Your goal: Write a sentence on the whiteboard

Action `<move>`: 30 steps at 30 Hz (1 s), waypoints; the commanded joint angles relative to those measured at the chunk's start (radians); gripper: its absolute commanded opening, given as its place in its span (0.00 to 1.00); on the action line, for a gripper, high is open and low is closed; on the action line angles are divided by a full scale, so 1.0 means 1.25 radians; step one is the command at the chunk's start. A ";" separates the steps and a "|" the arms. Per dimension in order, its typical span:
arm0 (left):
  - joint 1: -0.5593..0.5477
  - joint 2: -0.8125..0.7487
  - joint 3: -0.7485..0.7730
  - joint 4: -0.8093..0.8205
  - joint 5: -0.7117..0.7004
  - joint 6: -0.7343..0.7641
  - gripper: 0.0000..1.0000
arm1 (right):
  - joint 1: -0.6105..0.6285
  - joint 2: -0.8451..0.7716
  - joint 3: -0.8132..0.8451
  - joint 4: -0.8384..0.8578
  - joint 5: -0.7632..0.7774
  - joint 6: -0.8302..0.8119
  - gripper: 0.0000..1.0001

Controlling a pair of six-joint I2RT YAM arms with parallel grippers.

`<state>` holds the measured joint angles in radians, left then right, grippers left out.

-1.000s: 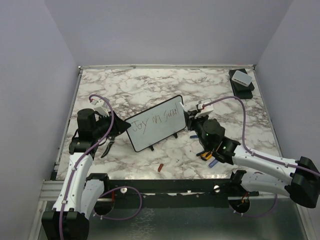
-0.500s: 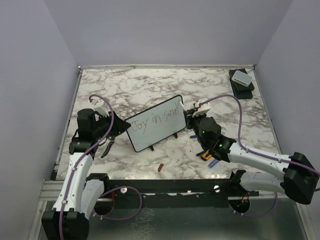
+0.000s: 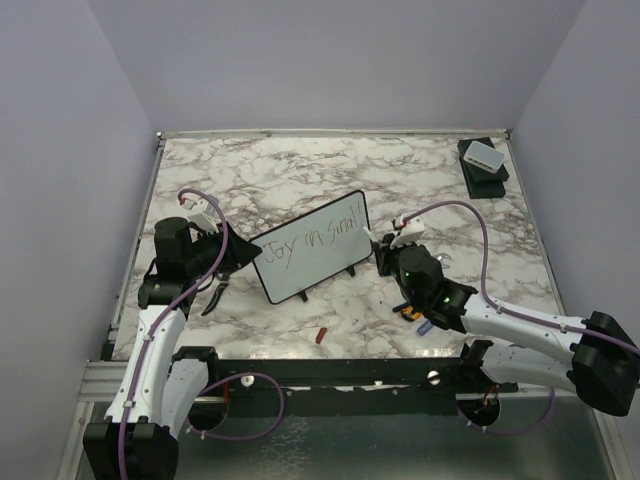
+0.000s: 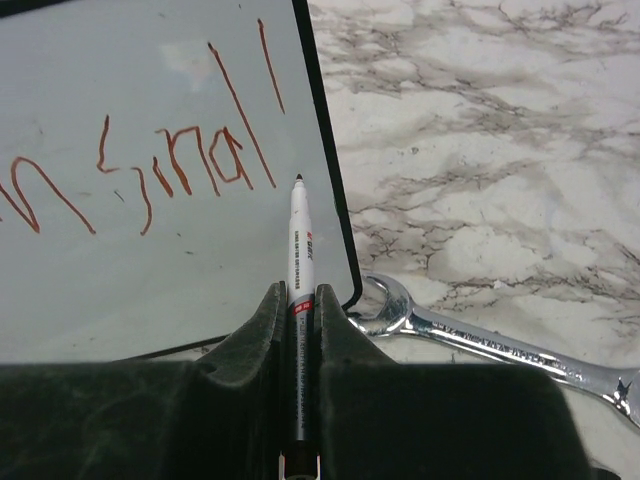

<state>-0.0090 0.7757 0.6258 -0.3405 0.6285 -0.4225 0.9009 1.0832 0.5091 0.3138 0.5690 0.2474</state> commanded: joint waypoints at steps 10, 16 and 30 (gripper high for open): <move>-0.003 -0.013 -0.007 -0.005 0.003 0.003 0.33 | -0.005 -0.025 -0.016 -0.056 -0.011 0.042 0.01; -0.003 -0.014 -0.007 -0.005 0.002 0.002 0.33 | -0.005 0.008 0.006 -0.032 -0.004 0.011 0.01; -0.004 -0.014 -0.007 -0.004 0.001 0.003 0.33 | -0.005 0.032 0.056 0.020 0.004 -0.071 0.01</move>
<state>-0.0090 0.7719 0.6258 -0.3408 0.6281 -0.4225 0.9009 1.1061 0.5404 0.2844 0.5568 0.2077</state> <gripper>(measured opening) 0.328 0.098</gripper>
